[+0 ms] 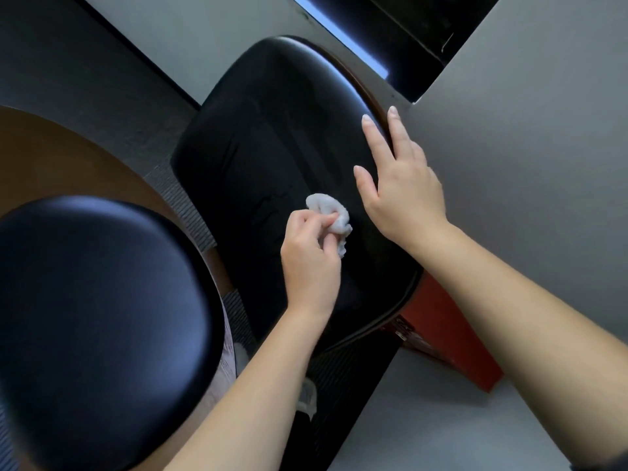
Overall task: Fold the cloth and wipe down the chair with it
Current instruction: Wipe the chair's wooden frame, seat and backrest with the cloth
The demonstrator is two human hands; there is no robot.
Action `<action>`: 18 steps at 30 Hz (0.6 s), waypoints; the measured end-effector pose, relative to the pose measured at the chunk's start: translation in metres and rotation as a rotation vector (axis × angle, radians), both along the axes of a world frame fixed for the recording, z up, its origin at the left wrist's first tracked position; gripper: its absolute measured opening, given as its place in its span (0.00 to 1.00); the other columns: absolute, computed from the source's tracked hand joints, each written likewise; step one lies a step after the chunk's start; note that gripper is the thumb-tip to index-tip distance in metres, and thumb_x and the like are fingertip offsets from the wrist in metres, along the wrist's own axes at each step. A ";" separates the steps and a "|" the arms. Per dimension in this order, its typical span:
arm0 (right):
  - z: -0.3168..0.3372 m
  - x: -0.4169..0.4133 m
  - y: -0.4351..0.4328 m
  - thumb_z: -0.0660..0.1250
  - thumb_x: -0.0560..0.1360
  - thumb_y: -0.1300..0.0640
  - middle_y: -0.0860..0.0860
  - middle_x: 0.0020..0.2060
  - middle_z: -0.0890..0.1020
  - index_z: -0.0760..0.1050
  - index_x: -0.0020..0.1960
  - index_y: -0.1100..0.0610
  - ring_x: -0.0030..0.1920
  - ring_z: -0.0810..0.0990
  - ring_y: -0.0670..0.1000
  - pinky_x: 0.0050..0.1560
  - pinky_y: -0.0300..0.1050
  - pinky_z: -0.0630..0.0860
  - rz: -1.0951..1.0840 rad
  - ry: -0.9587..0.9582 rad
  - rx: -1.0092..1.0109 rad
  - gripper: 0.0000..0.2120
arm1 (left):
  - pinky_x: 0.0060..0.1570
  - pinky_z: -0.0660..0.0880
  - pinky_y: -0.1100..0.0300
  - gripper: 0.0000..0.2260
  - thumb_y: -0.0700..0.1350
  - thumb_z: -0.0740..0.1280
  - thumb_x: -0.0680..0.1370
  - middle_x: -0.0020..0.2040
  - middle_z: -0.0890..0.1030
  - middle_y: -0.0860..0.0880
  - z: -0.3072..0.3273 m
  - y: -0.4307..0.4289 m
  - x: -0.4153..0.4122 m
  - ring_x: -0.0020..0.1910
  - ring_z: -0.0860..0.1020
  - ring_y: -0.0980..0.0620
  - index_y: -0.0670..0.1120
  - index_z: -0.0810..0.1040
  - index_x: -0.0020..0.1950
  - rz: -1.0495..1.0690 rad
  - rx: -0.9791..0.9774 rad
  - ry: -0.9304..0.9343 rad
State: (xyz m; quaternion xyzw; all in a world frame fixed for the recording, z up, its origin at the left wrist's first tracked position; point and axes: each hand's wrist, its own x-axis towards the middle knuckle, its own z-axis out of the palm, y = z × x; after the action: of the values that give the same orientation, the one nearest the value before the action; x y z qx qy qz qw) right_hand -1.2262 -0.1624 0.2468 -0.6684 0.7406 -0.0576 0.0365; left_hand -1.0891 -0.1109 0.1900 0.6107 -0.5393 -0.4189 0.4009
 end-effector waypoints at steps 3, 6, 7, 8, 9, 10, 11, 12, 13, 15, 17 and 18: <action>0.001 0.001 -0.017 0.54 0.81 0.45 0.53 0.78 0.50 0.49 0.78 0.47 0.73 0.60 0.58 0.56 0.56 0.74 0.020 0.012 0.000 0.28 | 0.46 0.73 0.70 0.08 0.33 0.68 0.76 0.48 0.76 0.53 -0.011 -0.004 0.005 0.48 0.77 0.59 0.43 0.83 0.50 0.009 -0.029 -0.044; 0.000 0.003 -0.031 0.52 0.81 0.44 0.53 0.78 0.49 0.48 0.78 0.47 0.74 0.59 0.58 0.57 0.56 0.74 0.034 0.058 0.008 0.29 | 0.45 0.76 0.64 0.05 0.35 0.68 0.77 0.47 0.74 0.55 -0.024 -0.010 0.016 0.46 0.77 0.58 0.44 0.82 0.48 0.043 0.045 -0.078; -0.001 0.004 -0.033 0.52 0.81 0.43 0.54 0.78 0.49 0.48 0.79 0.48 0.74 0.59 0.58 0.57 0.56 0.74 0.041 0.075 0.006 0.29 | 0.45 0.76 0.65 0.06 0.35 0.68 0.77 0.47 0.74 0.55 -0.021 -0.013 0.016 0.46 0.77 0.57 0.44 0.82 0.48 0.034 0.022 -0.068; -0.002 0.004 -0.034 0.52 0.81 0.43 0.54 0.78 0.49 0.48 0.79 0.48 0.74 0.59 0.59 0.57 0.56 0.74 0.048 0.091 0.002 0.29 | 0.45 0.75 0.66 0.06 0.34 0.68 0.76 0.47 0.75 0.54 -0.018 -0.015 0.013 0.47 0.77 0.57 0.43 0.82 0.49 0.013 -0.015 -0.055; -0.002 0.004 -0.034 0.53 0.81 0.43 0.54 0.78 0.49 0.48 0.79 0.49 0.74 0.59 0.59 0.56 0.56 0.74 0.051 0.104 -0.003 0.30 | 0.46 0.74 0.68 0.07 0.33 0.68 0.76 0.48 0.75 0.53 -0.016 -0.016 0.010 0.48 0.77 0.56 0.43 0.83 0.50 -0.006 -0.047 -0.042; -0.003 0.004 -0.033 0.53 0.81 0.44 0.54 0.78 0.49 0.48 0.79 0.49 0.74 0.58 0.59 0.56 0.56 0.74 0.052 0.112 -0.005 0.30 | 0.47 0.74 0.67 0.08 0.33 0.68 0.76 0.49 0.76 0.53 -0.019 -0.017 0.009 0.48 0.77 0.57 0.43 0.83 0.50 -0.006 -0.061 -0.042; -0.003 0.004 -0.033 0.53 0.80 0.44 0.53 0.78 0.49 0.48 0.79 0.50 0.75 0.58 0.59 0.56 0.56 0.73 0.052 0.117 0.001 0.30 | 0.47 0.75 0.66 0.08 0.32 0.68 0.76 0.49 0.76 0.53 -0.024 -0.017 0.011 0.48 0.77 0.58 0.43 0.83 0.50 0.021 -0.048 -0.051; -0.002 0.004 -0.033 0.53 0.80 0.44 0.53 0.78 0.48 0.48 0.79 0.50 0.75 0.57 0.59 0.57 0.56 0.73 0.051 0.123 0.007 0.30 | 0.47 0.76 0.63 0.08 0.33 0.67 0.76 0.48 0.75 0.53 -0.031 -0.018 0.015 0.47 0.77 0.59 0.43 0.82 0.50 0.068 -0.004 -0.060; -0.002 0.005 -0.035 0.53 0.80 0.44 0.53 0.78 0.48 0.48 0.79 0.51 0.76 0.56 0.59 0.57 0.55 0.73 0.056 0.134 0.009 0.31 | 0.46 0.76 0.62 0.07 0.34 0.68 0.76 0.48 0.75 0.54 -0.036 -0.020 0.020 0.46 0.76 0.61 0.43 0.82 0.50 0.109 0.049 -0.062; -0.001 0.009 -0.044 0.53 0.80 0.43 0.53 0.78 0.48 0.48 0.79 0.51 0.76 0.56 0.59 0.57 0.54 0.73 0.087 0.167 -0.006 0.31 | 0.44 0.75 0.64 0.06 0.35 0.68 0.77 0.47 0.75 0.54 -0.037 -0.028 0.022 0.46 0.76 0.62 0.43 0.82 0.50 0.122 0.050 -0.050; -0.001 0.015 -0.058 0.53 0.80 0.43 0.54 0.78 0.48 0.49 0.79 0.50 0.76 0.56 0.59 0.58 0.54 0.73 0.118 0.186 -0.018 0.30 | 0.46 0.74 0.68 0.07 0.35 0.69 0.76 0.48 0.75 0.53 -0.026 -0.035 0.015 0.47 0.77 0.59 0.43 0.83 0.52 0.070 -0.067 -0.031; 0.000 0.017 -0.066 0.53 0.80 0.43 0.54 0.78 0.48 0.48 0.79 0.49 0.76 0.56 0.59 0.59 0.55 0.72 0.123 0.193 -0.020 0.30 | 0.47 0.73 0.68 0.08 0.34 0.69 0.76 0.49 0.76 0.52 -0.024 -0.038 0.012 0.48 0.77 0.57 0.42 0.83 0.52 0.046 -0.110 -0.026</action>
State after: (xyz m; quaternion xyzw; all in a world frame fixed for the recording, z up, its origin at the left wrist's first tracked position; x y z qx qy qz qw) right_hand -1.2087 -0.2284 0.2463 -0.7153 0.6977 0.0018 -0.0383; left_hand -1.0771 -0.1490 0.1656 0.6055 -0.5526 -0.3710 0.4363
